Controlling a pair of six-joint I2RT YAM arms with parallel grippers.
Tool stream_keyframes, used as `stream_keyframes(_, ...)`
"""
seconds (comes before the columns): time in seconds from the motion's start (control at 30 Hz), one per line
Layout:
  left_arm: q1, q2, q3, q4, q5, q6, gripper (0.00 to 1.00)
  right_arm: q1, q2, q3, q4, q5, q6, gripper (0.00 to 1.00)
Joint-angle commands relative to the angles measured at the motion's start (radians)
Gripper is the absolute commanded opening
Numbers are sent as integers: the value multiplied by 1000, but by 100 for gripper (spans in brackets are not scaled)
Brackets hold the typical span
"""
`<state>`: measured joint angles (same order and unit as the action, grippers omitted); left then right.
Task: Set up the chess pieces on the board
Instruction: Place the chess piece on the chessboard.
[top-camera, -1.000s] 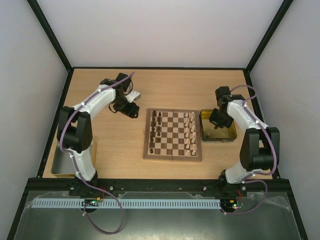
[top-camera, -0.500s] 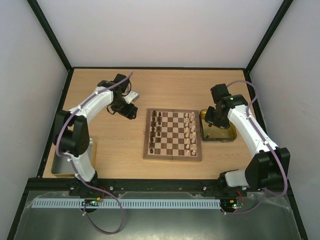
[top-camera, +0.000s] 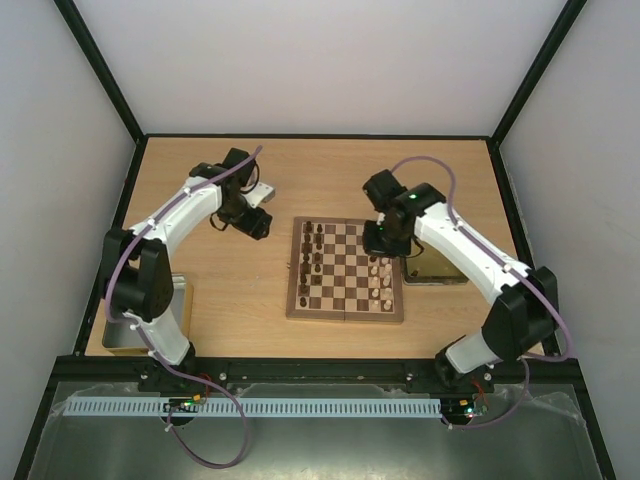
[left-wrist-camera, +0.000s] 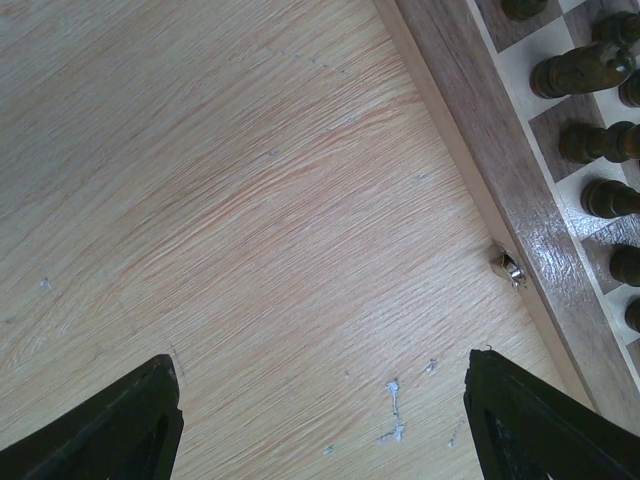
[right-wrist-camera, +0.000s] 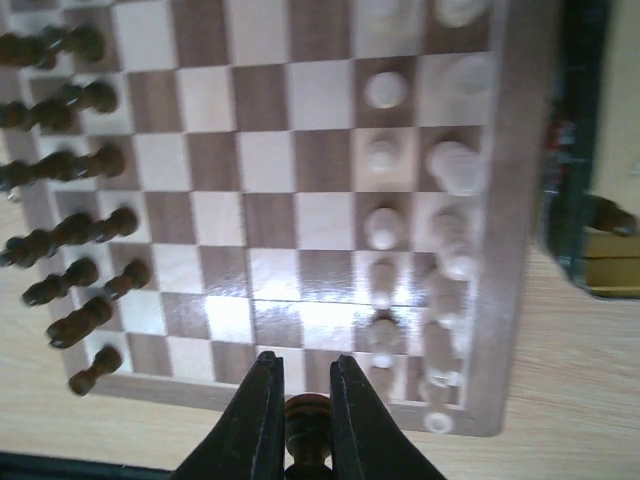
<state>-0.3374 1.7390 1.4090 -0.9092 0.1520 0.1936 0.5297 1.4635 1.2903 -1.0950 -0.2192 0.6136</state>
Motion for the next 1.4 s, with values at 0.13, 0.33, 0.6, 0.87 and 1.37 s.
stream_keyframes(0.13, 0, -51, -26, -5, -22, 6, 78, 113, 148, 94, -21, -85, -37, 9)
stream_keyframes(0.33, 4, -60, -31, -2, -23, 6, 78, 138, 231, 122, -14, -87, -65, 9)
stream_keyframes(0.6, 7, -64, -20, -5, -24, 7, 78, 183, 326, 141, 32, -80, -62, 9)
stream_keyframes(0.87, 8, -79, -37, -2, -25, 6, 78, 184, 427, 158, 88, -50, -75, 9)
stream_keyframes(1.37, 15, -97, -50, 0, -23, 7, 78, 184, 496, 193, 106, -26, -85, 14)
